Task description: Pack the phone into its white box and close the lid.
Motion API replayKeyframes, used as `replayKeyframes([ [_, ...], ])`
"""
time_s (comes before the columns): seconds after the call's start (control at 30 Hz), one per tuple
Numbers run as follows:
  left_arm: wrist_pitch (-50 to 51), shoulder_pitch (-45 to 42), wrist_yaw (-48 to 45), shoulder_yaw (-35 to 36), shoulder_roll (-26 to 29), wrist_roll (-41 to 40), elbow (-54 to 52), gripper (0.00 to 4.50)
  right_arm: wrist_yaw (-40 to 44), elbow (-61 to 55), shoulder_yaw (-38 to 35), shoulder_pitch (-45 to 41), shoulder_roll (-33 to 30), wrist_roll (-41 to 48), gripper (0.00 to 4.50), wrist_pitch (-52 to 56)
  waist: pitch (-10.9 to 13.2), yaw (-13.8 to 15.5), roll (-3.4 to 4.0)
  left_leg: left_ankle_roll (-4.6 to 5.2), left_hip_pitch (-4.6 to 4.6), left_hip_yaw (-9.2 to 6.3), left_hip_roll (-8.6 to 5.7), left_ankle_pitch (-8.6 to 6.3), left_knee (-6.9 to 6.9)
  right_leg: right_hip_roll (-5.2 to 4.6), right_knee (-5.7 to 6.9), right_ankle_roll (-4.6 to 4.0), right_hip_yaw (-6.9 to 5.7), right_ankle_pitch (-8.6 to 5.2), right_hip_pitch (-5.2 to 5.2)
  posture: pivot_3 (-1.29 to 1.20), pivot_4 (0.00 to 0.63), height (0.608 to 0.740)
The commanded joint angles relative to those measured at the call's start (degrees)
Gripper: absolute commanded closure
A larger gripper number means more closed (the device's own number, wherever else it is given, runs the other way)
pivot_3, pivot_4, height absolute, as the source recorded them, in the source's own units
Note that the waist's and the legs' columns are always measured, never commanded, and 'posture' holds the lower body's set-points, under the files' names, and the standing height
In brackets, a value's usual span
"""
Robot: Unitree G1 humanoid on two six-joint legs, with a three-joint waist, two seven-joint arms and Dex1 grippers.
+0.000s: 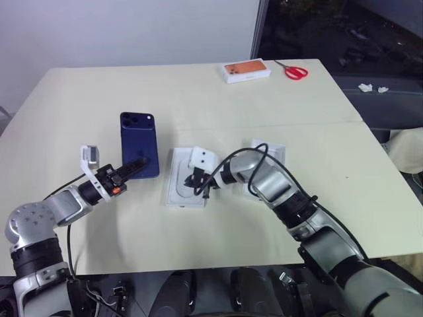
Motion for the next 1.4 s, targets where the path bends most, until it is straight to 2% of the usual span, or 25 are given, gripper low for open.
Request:
replayKeyframes([
  [0.03,-0.61,-0.46,-0.29,-0.09,0.13,-2.24,-3.83,4.50,-1.99,0.23,2.15,-0.77,0.84,-3.54,4.46,-3.53,0.00,-0.14,0.00,0.00,0.00,0.00,0.00,0.00,0.00,0.01,0.00,0.00,0.01,0.00,-0.01,0.00,0.150,0.740],
  [0.17,0.20,0.82,-1.00,-2.03,0.05,-2.53,-6.17,4.50,-1.70,0.08,4.86,-0.28,-0.30,-7.28,4.46,-6.59,-0.01,-0.13,-0.01,-0.01,0.01,0.00,0.01,0.00,0.01,0.02,0.01,0.00,0.00,0.00,0.01,0.00,0.150,0.740],
  [0.3,0.61,2.24,-0.75,-4.29,0.27,-1.98,-7.64,4.50,-1.90,-0.30,3.81,-0.86,-0.98,-8.81,4.46,-8.21,-0.01,-0.08,0.00,-0.01,0.02,0.00,0.02,0.00,0.00,0.03,0.01,0.00,0.00,0.00,0.01,0.00,0.150,0.740],
  [0.57,2.51,4.92,0.59,-6.81,-0.33,-2.84,-9.98,4.50,-0.23,0.23,-5.35,-1.38,-3.47,-3.76,4.46,-5.00,0.00,0.18,0.00,0.03,0.01,0.00,0.00,-0.02,0.02,0.02,0.01,0.00,0.01,0.00,0.03,0.00,0.150,0.740],
  [0.67,-0.72,6.15,0.92,-8.44,-0.91,0.14,-12.12,4.50,1.45,-1.42,-9.05,-0.30,-5.76,-0.72,4.46,-2.65,0.01,0.20,0.00,0.08,0.01,0.00,0.00,-0.05,0.01,0.01,-0.01,0.00,0.01,0.00,0.04,0.00,0.150,0.740],
  [0.9,-0.89,6.38,3.49,-7.47,-4.53,-2.99,-11.84,4.50,3.45,-5.06,-16.44,2.79,-8.30,7.02,4.46,3.15,0.01,0.18,0.00,0.17,0.01,0.00,0.01,-0.10,0.00,0.00,-0.02,-0.01,0.01,0.00,0.05,0.00,0.150,0.740],
  [1.0,0.82,5.77,5.67,-6.57,-5.50,-5.81,-10.24,4.50,2.93,-6.34,-17.22,3.22,-8.79,7.85,3.65,3.85,0.01,-0.02,0.00,0.22,0.00,0.00,0.03,-0.12,0.00,0.01,-0.01,0.00,0.02,0.00,0.03,0.00,0.150,0.740],
  [1.1,0.88,5.07,9.28,-6.54,-7.39,-7.58,-9.31,4.50,2.98,-7.46,-17.39,3.92,-10.16,8.05,2.04,3.31,0.01,0.25,0.00,0.23,0.01,0.00,0.03,-0.13,0.02,0.02,-0.01,0.00,0.01,0.00,0.04,0.00,0.150,0.740],
  [1.13,0.54,5.08,10.10,-6.72,-8.16,-7.88,-9.42,4.50,3.22,-7.92,-17.37,4.16,-10.61,8.17,1.69,3.09,0.01,0.32,0.00,0.23,0.01,0.00,0.03,-0.13,0.03,0.02,-0.01,0.00,0.01,0.00,0.06,0.00,0.150,0.740],
  [1.4,2.08,6.78,17.39,-9.14,-12.46,-9.29,-10.31,4.50,4.80,-9.18,-16.91,5.50,-13.24,9.06,1.69,2.69,0.02,1.38,-0.01,0.22,0.01,0.03,0.01,-0.12,0.06,0.00,-0.02,0.00,0.02,0.00,0.07,0.00,0.150,0.740],
])
